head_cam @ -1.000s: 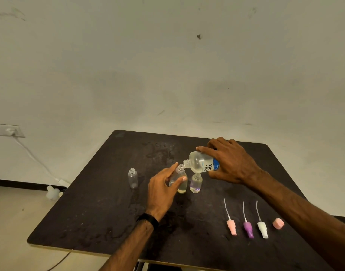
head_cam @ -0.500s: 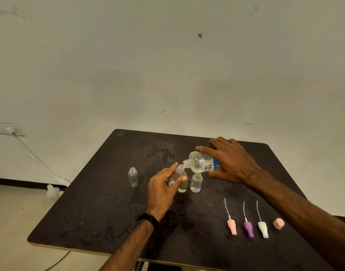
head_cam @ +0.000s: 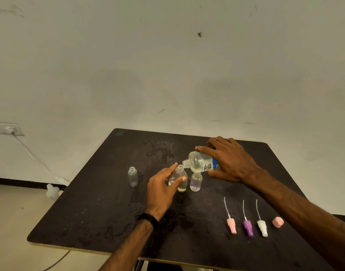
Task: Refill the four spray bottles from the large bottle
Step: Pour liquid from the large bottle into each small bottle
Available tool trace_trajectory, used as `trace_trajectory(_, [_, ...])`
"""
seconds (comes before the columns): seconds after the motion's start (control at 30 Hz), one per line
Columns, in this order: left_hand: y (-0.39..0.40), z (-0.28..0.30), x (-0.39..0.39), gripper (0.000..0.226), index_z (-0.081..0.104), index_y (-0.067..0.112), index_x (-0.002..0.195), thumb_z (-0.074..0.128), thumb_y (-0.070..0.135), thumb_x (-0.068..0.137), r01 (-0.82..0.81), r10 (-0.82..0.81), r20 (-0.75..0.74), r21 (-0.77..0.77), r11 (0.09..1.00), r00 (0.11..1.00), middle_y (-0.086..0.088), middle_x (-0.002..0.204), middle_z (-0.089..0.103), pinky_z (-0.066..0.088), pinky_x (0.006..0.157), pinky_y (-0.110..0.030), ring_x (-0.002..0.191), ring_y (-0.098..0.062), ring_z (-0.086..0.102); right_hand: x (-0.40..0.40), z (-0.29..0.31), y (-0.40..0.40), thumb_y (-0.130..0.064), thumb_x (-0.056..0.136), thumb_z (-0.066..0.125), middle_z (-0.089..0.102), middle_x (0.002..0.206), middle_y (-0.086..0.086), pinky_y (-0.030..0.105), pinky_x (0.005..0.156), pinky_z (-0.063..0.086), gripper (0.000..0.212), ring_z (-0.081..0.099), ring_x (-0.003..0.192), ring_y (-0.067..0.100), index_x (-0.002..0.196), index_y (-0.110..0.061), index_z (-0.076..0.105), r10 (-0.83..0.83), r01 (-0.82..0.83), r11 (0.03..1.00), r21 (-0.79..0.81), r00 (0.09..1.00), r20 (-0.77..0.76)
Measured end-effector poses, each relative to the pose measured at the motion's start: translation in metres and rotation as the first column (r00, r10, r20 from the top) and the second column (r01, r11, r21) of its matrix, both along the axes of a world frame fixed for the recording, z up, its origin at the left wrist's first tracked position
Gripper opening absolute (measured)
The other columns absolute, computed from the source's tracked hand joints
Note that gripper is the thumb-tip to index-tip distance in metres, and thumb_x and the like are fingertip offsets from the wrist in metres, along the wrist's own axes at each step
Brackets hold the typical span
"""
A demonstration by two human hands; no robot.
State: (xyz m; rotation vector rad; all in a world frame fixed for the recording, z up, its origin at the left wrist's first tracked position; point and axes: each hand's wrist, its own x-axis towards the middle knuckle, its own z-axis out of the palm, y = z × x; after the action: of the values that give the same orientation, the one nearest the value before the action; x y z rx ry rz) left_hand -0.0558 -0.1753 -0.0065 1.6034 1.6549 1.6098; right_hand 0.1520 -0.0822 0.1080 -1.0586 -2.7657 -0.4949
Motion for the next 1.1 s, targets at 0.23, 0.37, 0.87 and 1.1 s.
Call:
trace_trajectory(0.23, [-0.0001,-0.0007,0.0001,0.052,0.066,0.022,0.132,0.082,0.030,0.083,-0.003,0.003,0.003,-0.006,1.000,1.000,0.014,0.111,0.072,0.052,0.083,-0.011,0.099,0.006,0.065,-0.0012,0.0007,-0.0010,-0.064,0.069,0.061,0.057,0.117,0.006,0.040,0.084,0.049,0.082,0.055,0.104,0.022,0.141,-0.027,0.046,-0.007,0.007,1.000,0.002,1.000,0.010])
trace_trajectory(0.37, [-0.0008,-0.0014,-0.0005,0.052,0.066,0.022,0.131,0.082,0.030,0.083,-0.003,0.003,-0.008,-0.007,1.000,1.000,0.015,0.111,0.072,0.052,0.082,-0.010,0.098,0.008,0.064,-0.0008,-0.0010,-0.0010,-0.064,0.068,0.060,0.059,0.112,0.005,0.039,0.080,0.050,0.081,0.056,0.100,0.022,0.139,-0.026,0.049,-0.003,0.003,1.000,0.009,1.000,0.003])
trace_trajectory(0.87, [0.0014,-0.0041,-0.0023,0.051,0.066,0.022,0.132,0.081,0.030,0.083,0.007,-0.007,-0.018,-0.002,1.000,1.000,0.014,0.112,0.072,0.054,0.083,-0.013,0.098,0.005,0.066,-0.0017,-0.0025,-0.0002,-0.062,0.070,0.068,0.058,0.117,0.005,0.039,0.085,0.048,0.082,0.055,0.105,0.022,0.141,-0.028,0.047,-0.006,0.006,1.000,0.004,1.000,0.017])
trace_trajectory(1.1, [0.0016,-0.0029,-0.0016,0.052,0.066,0.023,0.131,0.082,0.031,0.082,0.003,-0.004,-0.010,-0.004,1.000,1.000,0.017,0.111,0.071,0.052,0.082,-0.010,0.099,0.008,0.065,-0.0021,-0.0020,0.0001,-0.062,0.068,0.067,0.059,0.114,0.007,0.041,0.082,0.049,0.082,0.057,0.101,0.023,0.139,-0.026,0.049,0.004,-0.004,1.000,0.007,1.000,0.010])
